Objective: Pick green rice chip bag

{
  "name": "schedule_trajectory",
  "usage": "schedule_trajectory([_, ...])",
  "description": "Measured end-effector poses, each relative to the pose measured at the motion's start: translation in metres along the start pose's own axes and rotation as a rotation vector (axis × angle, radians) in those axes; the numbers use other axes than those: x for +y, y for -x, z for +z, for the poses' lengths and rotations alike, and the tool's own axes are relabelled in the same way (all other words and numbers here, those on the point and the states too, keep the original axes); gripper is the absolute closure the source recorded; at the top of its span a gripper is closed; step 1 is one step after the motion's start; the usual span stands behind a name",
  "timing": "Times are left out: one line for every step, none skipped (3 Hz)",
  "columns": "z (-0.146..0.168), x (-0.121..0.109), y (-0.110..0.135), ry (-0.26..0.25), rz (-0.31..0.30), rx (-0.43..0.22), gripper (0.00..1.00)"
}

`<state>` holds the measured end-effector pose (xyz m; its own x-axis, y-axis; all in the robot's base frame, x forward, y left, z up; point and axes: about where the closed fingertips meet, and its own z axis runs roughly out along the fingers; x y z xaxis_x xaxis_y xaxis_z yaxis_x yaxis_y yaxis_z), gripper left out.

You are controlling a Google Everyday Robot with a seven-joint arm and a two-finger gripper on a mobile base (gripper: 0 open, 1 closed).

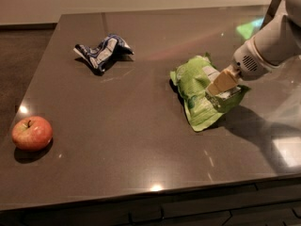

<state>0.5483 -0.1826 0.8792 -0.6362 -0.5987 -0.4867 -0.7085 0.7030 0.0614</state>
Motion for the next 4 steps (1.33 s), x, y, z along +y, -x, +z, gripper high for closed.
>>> schedule_trajectory([-0.001,0.003,0.004,0.012,-0.006,-0.014,0.87])
schedule_trajectory([-0.007,0.007,0.019,0.012,-0.035,-0.026,1.0])
schedule_trajectory([-0.015,0.009,0.04,0.011,-0.079,-0.046,1.0])
schedule_trajectory([-0.025,0.015,0.063,0.024,-0.136,-0.072,1.0])
